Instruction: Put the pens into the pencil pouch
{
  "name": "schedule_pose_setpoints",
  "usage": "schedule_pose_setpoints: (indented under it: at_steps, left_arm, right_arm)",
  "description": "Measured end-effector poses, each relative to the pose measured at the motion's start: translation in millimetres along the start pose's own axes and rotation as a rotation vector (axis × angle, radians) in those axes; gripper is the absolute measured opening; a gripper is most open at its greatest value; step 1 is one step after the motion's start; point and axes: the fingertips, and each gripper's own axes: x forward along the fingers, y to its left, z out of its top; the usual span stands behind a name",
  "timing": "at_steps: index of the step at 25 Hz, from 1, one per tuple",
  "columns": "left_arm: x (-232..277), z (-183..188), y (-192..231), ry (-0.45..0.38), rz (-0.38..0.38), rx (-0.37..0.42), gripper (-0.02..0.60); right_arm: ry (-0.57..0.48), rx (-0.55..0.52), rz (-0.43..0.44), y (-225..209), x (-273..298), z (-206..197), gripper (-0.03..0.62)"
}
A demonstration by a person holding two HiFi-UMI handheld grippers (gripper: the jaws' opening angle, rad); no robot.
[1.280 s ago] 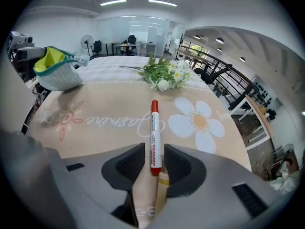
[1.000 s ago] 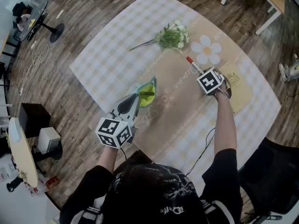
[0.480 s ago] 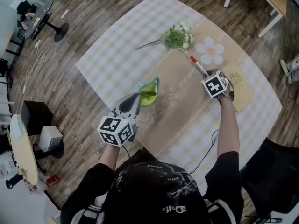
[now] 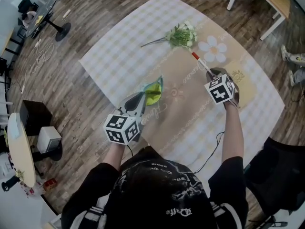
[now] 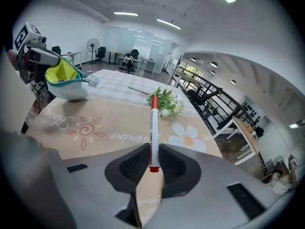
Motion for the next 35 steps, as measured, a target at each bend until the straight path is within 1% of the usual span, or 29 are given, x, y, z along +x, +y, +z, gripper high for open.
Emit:
schedule_pose_setpoints:
  at_steps: [3,8,19,25,31,35]
  left_arm:
    - [-5,0,-5,-0.008,0.000,-0.008,0.034]
    - [-25,-5,-12,-0.020,-0.010,-0.006,0.034]
    - [-54,-23,-29,-0.014,-0.036,0.013,0.034]
    - [-61,-35,-38,0.001,-0.051,0.020,0.034]
    - [-65,-45,-49,0.012,-0.075,0.048,0.034]
    - [-77,-34,-55,0.021,-0.094,0.054,0.034]
  right_arm:
    - [-0.006,-0.030,-0.015,2,-18,1,0.074]
    - [-0.003,-0.077,-0.030,22,-49,-3,0.074]
    - [-0.003,-0.123,-0.064,64,-108,-17,0.074]
    - [-0.002,-0.168,-0.058,91,-136,-18,0.074]
    - [0.011,-0.200,-0.044,121,-156,-22,0.074]
    - [0.031,-0.211,-0.010,143,-176,-14,0.074]
